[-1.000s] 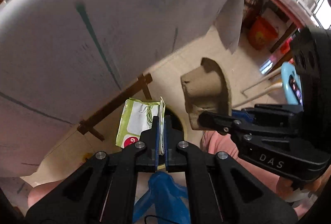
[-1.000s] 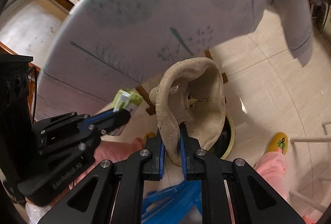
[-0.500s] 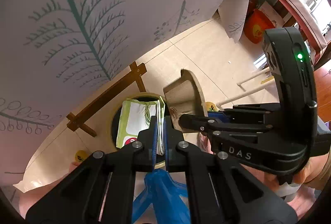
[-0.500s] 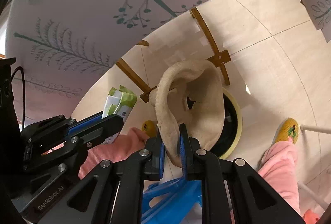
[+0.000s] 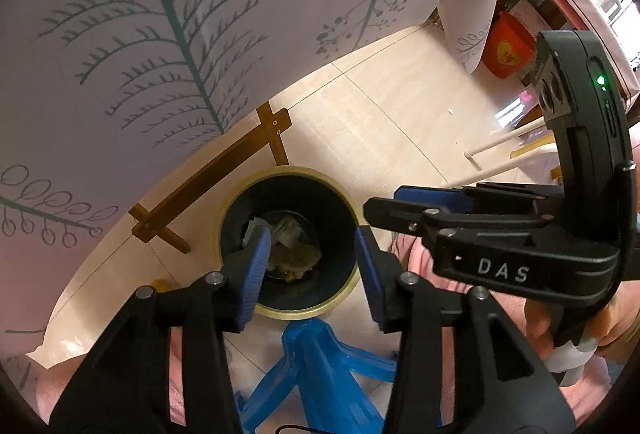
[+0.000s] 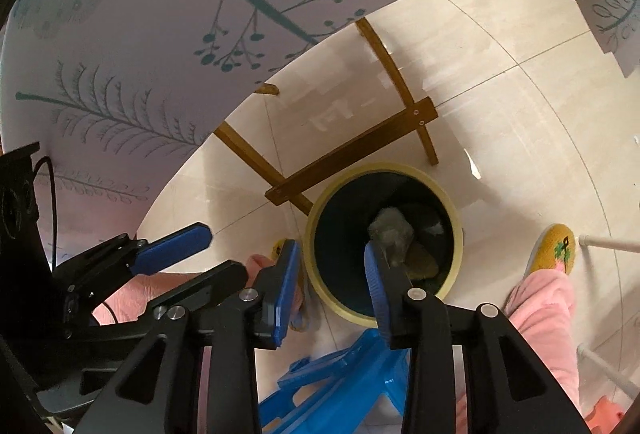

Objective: Collect trash
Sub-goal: 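Carry cup holder and packet over the bin and open both tools, then raise both open tools back toward the table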

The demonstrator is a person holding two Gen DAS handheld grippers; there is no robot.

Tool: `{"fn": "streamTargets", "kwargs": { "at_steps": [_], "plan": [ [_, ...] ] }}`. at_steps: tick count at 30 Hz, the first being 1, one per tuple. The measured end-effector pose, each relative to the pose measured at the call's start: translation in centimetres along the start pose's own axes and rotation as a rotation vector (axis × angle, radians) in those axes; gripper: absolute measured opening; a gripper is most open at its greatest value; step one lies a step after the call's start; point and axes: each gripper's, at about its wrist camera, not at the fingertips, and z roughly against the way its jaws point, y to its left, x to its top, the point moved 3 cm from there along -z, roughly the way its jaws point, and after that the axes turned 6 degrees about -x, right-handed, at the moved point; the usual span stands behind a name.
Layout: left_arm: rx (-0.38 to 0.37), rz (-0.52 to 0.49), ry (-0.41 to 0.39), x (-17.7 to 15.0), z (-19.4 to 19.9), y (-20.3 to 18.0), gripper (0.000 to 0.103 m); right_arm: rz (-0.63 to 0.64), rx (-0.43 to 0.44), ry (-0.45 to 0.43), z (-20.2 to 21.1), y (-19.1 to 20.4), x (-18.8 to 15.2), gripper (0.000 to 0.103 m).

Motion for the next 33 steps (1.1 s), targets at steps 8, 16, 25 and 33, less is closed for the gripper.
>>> {"fn": "streamTargets", "kwargs": {
  "at_steps": [8,16,25,33],
  "plan": [
    [0.031,-0.035,0.001,0.1,1.0,-0.5,0.041,-0.002,-0.054,-0.007,2.2,-0.4,-0.2,0.034],
    [0.068,-0.119,-0.050,0.4,4.4,-3.0,0.041,0.027,-0.118,-0.031,6.4,0.7,-1.4,0.034],
    [0.064,-0.102,-0.164,1.7,12.2,-4.7,0.041,0.057,-0.176,-0.116,13.9,2.2,-3.7,0.035],
    [0.039,-0.010,-0.258,3.3,20.6,-3.4,0.041,0.092,-0.152,-0.198,19.7,5.6,-4.1,0.035]
  ]
}}
